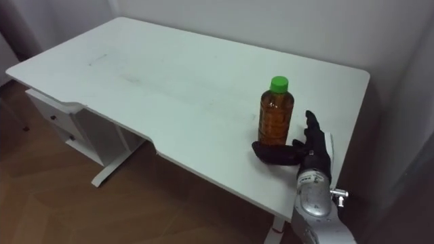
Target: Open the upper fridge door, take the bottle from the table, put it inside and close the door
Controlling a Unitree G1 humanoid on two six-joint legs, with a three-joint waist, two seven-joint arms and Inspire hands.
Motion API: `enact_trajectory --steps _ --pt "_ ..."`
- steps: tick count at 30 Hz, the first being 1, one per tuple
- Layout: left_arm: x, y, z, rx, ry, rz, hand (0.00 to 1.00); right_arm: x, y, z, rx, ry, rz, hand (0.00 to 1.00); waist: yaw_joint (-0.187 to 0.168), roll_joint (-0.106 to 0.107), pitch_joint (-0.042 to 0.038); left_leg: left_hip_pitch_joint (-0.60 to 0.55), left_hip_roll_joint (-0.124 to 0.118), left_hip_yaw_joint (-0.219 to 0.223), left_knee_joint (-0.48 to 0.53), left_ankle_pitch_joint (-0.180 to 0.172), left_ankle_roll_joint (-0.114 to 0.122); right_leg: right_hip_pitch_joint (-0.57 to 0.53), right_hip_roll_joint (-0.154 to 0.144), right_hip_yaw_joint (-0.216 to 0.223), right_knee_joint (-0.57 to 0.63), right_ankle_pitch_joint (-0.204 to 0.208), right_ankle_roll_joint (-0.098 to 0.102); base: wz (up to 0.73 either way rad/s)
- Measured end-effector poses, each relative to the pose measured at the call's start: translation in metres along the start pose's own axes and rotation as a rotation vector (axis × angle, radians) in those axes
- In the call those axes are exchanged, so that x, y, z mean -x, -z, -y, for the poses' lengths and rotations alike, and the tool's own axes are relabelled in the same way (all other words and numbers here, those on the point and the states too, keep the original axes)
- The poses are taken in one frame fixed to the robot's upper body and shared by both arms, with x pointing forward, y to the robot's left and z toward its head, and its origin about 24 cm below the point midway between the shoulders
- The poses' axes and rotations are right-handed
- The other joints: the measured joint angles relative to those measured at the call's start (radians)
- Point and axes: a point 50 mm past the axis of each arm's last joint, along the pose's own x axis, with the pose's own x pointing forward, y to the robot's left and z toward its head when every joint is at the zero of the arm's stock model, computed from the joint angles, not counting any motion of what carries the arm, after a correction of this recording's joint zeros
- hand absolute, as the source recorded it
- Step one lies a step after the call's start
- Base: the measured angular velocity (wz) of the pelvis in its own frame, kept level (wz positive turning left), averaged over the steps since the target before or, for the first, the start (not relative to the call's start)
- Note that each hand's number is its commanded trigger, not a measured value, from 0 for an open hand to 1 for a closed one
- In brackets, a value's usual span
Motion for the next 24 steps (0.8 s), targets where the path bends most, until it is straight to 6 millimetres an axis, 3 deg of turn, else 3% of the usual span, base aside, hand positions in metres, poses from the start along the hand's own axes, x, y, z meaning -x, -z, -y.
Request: enact_trajectory --steps 12,18,24 --pt "0.001 0.004 0.006 0.03 0.009 -0.008 0.0 -0.01 -0.011 0.011 -0.014 0.123 0.014 0.0 0.019 0.01 -0.0041 -0.033 -0.004 -0.013 0.012 0.001 -0.001 -0.027 -0.007 -0.019 0.018 -0.007 -0.003 0.03" --pt "0.001 0.002 0.006 0.066 0.011 0.002 0.0 -0.012 -0.014 0.019 0.014 0.144 0.031 0.0 0.038 0.005 -0.0022 -0.045 -0.013 -0.021 0.021 0.001 -0.001 -0.039 -0.019 -0.027 0.039 -0.016 -0.002 0.05" --pt "0.001 0.002 0.005 0.092 0.01 0.015 0.0 -0.012 -0.014 0.018 0.036 0.142 0.041 0.0 0.044 -0.014 0.0001 -0.055 -0.017 -0.024 0.032 0.002 0.001 -0.046 -0.024 -0.029 0.052 -0.018 0.0 0.01"
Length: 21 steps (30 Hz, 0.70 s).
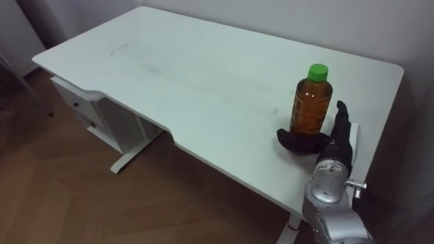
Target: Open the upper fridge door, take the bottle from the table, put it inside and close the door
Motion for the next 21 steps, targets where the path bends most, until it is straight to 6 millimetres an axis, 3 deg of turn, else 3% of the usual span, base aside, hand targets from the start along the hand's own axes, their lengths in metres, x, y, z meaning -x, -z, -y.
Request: enact_trajectory --steps 11,12,13,21 --pt "0.0 -0.002 -0.008 0.009 -0.022 0.014 0.0 -0.001 -0.009 -0.008 0.031 -0.014 0.035 0.0 0.023 -0.012 0.0042 -0.017 -0.001 -0.014 0.02 0.0 0.001 -0.004 0.008 -0.001 0.001 0.001 0.002 0.04" --pt "0.0 -0.002 -0.008 0.009 -0.023 0.014 0.0 -0.001 -0.01 -0.008 0.039 -0.017 0.04 0.1 0.024 -0.012 0.0043 -0.017 -0.002 -0.014 0.02 0.0 0.001 -0.004 0.008 -0.001 0.001 0.001 0.002 0.0" --pt "0.0 -0.002 -0.008 0.009 -0.024 0.015 0.0 0.0 -0.011 -0.009 0.047 -0.023 0.046 1.0 0.025 -0.013 0.0046 -0.017 -0.002 -0.015 0.02 0.0 0.001 -0.004 0.008 -0.001 0.001 0.001 0.002 0.0" --pt "0.0 -0.002 -0.008 0.008 -0.024 0.015 0.0 -0.001 -0.011 -0.01 0.033 -0.041 0.039 1.0 0.028 -0.022 0.007 -0.016 -0.002 -0.013 0.019 0.0 0.001 -0.005 0.007 0.0 0.001 0.002 0.003 0.0"
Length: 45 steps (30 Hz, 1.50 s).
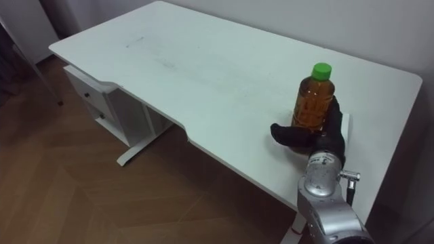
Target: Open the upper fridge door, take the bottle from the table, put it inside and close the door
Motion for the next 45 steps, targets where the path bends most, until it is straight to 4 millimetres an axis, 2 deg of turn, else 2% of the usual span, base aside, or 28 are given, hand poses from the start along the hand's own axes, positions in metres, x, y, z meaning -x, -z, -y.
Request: enact_trajectory --steps 7,13,18,20,25,26,30,31,34,36,39,41,45 --pt "0.0 -0.002 0.0 0.001 -0.003 0.005 0.0 -0.006 0.006 0.009 -0.055 -0.02 -0.065 1.0 0.022 -0.001 0.0003 0.0 0.0 0.0 0.0 0.0 0.0 -0.002 -0.001 0.002 0.002 0.0 0.0 0.0" --pt "0.0 -0.003 -0.001 -0.005 -0.005 0.013 0.0 -0.01 0.006 0.013 -0.08 -0.069 -0.085 1.0 0.021 -0.001 0.0 -0.001 0.001 0.001 0.002 0.0 0.0 -0.001 0.0 0.002 0.001 0.0 0.0 0.0" --pt "0.001 -0.004 -0.005 0.018 0.012 0.031 0.0 -0.01 0.009 0.012 -0.12 -0.126 -0.122 1.0 -0.002 0.005 -0.0023 0.005 0.001 -0.004 0.012 -0.005 0.002 0.015 0.002 -0.008 -0.006 0.001 0.001 0.04" --pt "0.001 -0.003 -0.007 0.024 0.017 0.028 0.0 -0.011 0.012 0.015 -0.123 -0.158 -0.149 1.0 -0.014 0.013 -0.002 0.019 0.001 -0.01 0.011 -0.005 0.003 0.037 0.002 -0.026 -0.02 0.007 0.0 0.05" --pt "0.004 0.008 -0.011 0.066 0.006 0.014 0.0 -0.013 0.012 0.019 -0.157 -0.183 -0.174 1.0 -0.03 0.02 -0.0063 0.036 -0.001 -0.008 0.009 -0.007 0.005 0.054 -0.002 -0.027 -0.021 0.007 0.002 0.0" --pt "0.005 0.013 -0.01 0.071 0.005 0.0 0.0 -0.013 0.01 0.018 -0.163 -0.191 -0.172 1.0 -0.039 0.025 -0.0103 0.042 -0.001 -0.008 0.007 -0.007 0.006 0.06 -0.002 -0.027 -0.023 0.008 0.003 0.0" --pt "0.007 0.026 -0.016 0.095 -0.021 -0.039 0.0 -0.011 -0.015 0.006 -0.185 -0.263 -0.092 1.0 -0.072 0.028 -0.0126 0.071 0.0 0.003 -0.009 -0.007 0.006 0.077 -0.002 -0.012 -0.027 0.008 0.005 -0.1" --pt "0.008 0.03 -0.018 0.097 -0.03 -0.054 0.0 -0.01 -0.024 0.003 -0.196 -0.289 -0.055 1.0 -0.081 0.031 -0.0152 0.094 0.002 0.01 -0.018 -0.007 0.007 0.096 0.001 -0.004 -0.038 0.01 0.008 -0.15" --pt "0.01 0.04 -0.022 0.09 -0.047 -0.079 0.0 -0.005 -0.05 -0.003 -0.221 -0.367 0.05 1.0 -0.114 0.039 -0.0298 0.157 0.002 0.016 -0.056 -0.006 0.01 0.152 0.004 0.0 -0.069 0.015 0.016 -0.09" --pt "0.012 0.047 -0.027 0.102 -0.067 -0.096 0.0 0.001 -0.058 -0.002 -0.224 -0.401 0.103 1.0 -0.121 0.031 -0.041 0.199 0.002 0.019 -0.08 -0.005 0.011 0.19 0.006 0.001 -0.09 0.016 0.019 -0.06" --pt "0.015 0.054 -0.034 0.1 -0.098 -0.116 0.0 0.011 -0.068 -0.001 -0.227 -0.455 0.169 1.0 -0.152 0.007 -0.0601 0.265 0.004 0.023 -0.111 -0.006 0.012 0.255 0.016 0.008 -0.128 0.019 0.027 -0.06" --pt "0.015 0.054 -0.036 0.072 -0.106 -0.117 0.0 0.016 -0.069 0.0 -0.215 -0.482 0.193 1.0 -0.157 -0.001 -0.0632 0.291 0.007 0.032 -0.123 -0.008 0.012 0.281 0.023 0.012 -0.147 0.023 0.027 -0.09" --pt "0.016 0.054 -0.04 0.069 -0.124 -0.113 0.0 0.024 -0.075 -0.002 -0.164 -0.529 0.233 1.0 -0.18 -0.005 -0.0646 0.327 0.014 0.038 -0.133 -0.014 0.012 0.322 0.039 0.029 -0.182 0.036 0.031 -0.09"
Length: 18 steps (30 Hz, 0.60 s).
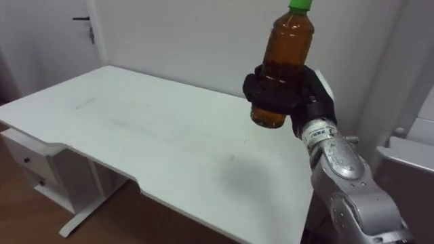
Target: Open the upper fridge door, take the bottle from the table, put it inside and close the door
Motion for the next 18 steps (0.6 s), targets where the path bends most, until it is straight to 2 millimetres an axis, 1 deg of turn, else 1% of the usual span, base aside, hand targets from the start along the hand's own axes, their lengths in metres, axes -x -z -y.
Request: enact_trajectory --steps 3,5,7,10,13,15,17,18 --pt "0.0 0.0 -0.003 0.019 -0.015 -0.012 0.0 0.002 -0.007 -0.005 0.047 -0.02 0.03 1.0 -0.019 -0.002 -0.0003 0.015 0.005 0.001 -0.001 -0.003 0.0 0.027 0.012 0.001 -0.032 0.015 0.001 -0.05" --pt "-0.001 -0.001 -0.005 -0.006 -0.035 -0.022 0.0 0.005 -0.012 -0.007 0.078 -0.032 0.042 1.0 -0.031 -0.007 -0.0022 0.026 0.007 0.003 -0.004 -0.006 0.001 0.039 0.019 0.013 -0.05 0.023 0.002 -0.08" --pt "-0.001 0.001 -0.006 -0.013 -0.039 -0.032 0.0 0.008 -0.016 -0.011 0.077 -0.051 0.055 1.0 -0.047 -0.007 -0.0021 0.032 0.006 0.002 -0.002 -0.01 0.003 0.052 0.028 0.016 -0.054 0.027 0.004 -0.02" --pt "-0.001 0.002 -0.006 -0.042 -0.043 -0.041 0.0 0.013 -0.023 -0.015 0.071 -0.069 0.088 1.0 -0.058 -0.008 -0.0021 0.045 0.006 0.007 -0.001 -0.017 0.006 0.066 0.03 0.028 -0.063 0.032 0.006 -0.04" --pt "-0.002 -0.001 -0.011 -0.024 -0.06 -0.038 0.0 0.015 -0.037 -0.013 0.076 -0.069 0.137 1.0 -0.076 -0.012 -0.0025 0.044 0.007 0.014 0.003 -0.023 0.009 0.066 0.029 0.03 -0.062 0.033 0.008 -0.07" --pt "-0.002 -0.003 -0.014 -0.003 -0.069 -0.036 0.0 0.017 -0.049 -0.011 0.094 -0.069 0.184 1.0 -0.076 -0.013 -0.0027 0.049 0.01 0.025 0.003 -0.027 0.011 0.068 0.029 0.036 -0.062 0.035 0.009 -0.16" --pt "-0.003 -0.006 -0.016 0.003 -0.075 -0.029 0.0 0.02 -0.062 -0.009 0.11 -0.068 0.236 1.0 -0.083 -0.013 -0.0024 0.063 0.01 0.034 0.0 -0.032 0.014 0.078 0.03 0.054 -0.064 0.037 0.012 -0.14" --pt "-0.003 -0.006 -0.016 0.003 -0.075 -0.029 0.0 0.021 -0.064 -0.008 0.116 -0.067 0.244 1.0 -0.085 -0.014 -0.002 0.068 0.01 0.036 0.0 -0.033 0.015 0.082 0.029 0.058 -0.064 0.037 0.013 -0.12"
